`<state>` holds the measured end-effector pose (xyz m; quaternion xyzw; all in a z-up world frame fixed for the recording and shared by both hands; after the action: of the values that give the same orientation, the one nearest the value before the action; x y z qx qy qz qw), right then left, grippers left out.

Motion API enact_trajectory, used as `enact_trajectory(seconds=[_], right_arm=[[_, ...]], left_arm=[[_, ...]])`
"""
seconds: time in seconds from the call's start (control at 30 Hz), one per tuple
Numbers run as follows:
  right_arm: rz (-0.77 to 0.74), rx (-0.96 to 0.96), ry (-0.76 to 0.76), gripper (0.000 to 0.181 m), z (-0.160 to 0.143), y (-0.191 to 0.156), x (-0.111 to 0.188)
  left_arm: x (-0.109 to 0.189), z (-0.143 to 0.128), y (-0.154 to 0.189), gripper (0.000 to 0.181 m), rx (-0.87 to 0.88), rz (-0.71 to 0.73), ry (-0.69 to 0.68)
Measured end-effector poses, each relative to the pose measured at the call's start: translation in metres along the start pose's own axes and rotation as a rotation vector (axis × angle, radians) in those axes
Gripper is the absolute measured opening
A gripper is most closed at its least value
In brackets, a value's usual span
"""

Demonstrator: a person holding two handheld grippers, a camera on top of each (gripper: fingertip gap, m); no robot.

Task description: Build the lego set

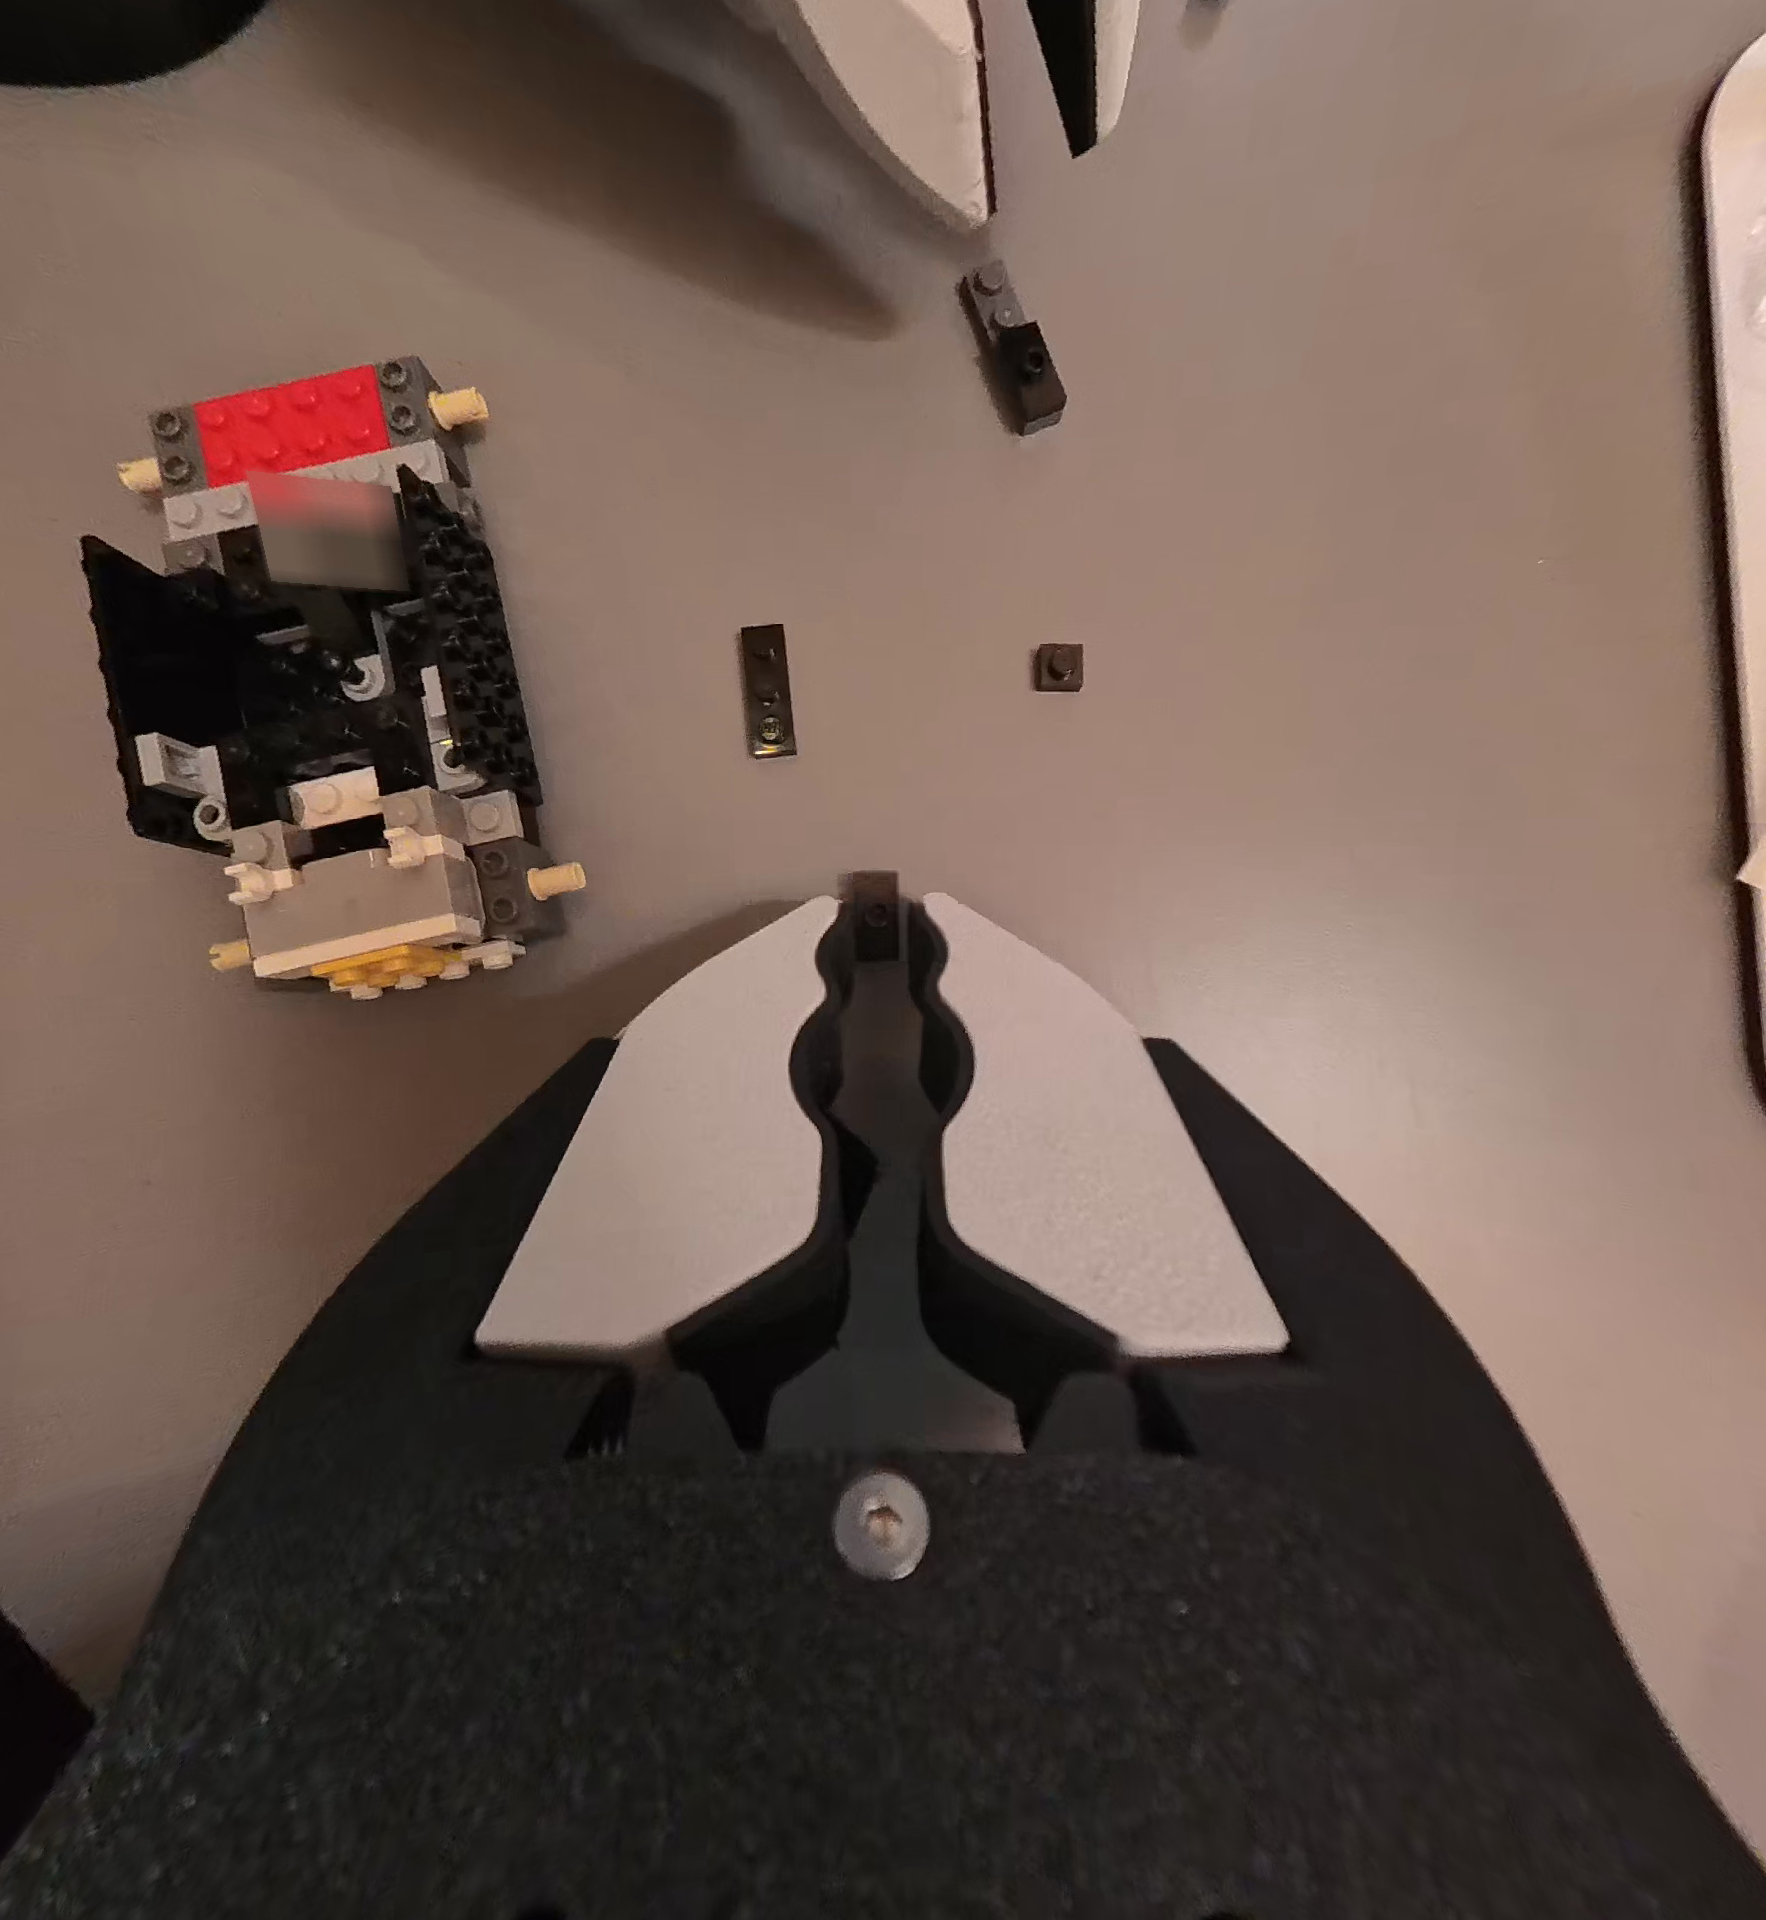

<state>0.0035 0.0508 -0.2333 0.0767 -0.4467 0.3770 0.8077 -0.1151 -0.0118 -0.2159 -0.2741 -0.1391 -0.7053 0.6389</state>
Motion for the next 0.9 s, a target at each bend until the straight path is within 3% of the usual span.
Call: enact_trajectory(seconds=[0.3, 0.9], right_arm=[[-0.069, -0.005, 0.054, 0.017, 0.004, 0.005, 0.023], [-0.019, -0.070, -0.008, 0.024, -0.011, 0.006, 0.005]], left_arm=[[-0.001, -0.001, 0.002, 0.018, -0.007, -0.013, -0.004], [-0.002, -0.003, 0.006, 0.018, -0.014, -0.036, -0.015]])
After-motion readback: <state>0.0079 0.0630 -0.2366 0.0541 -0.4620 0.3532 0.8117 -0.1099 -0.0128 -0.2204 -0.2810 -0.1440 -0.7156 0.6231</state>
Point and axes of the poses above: each gripper's, where its closed fingertips meet, x back along the fingers, z out of its top, y = z × x across the jaws, the point moved 2 cm from there along x, back along the fingers, and after that the axes turned 15 degrees about z, right-handed, at the moved point
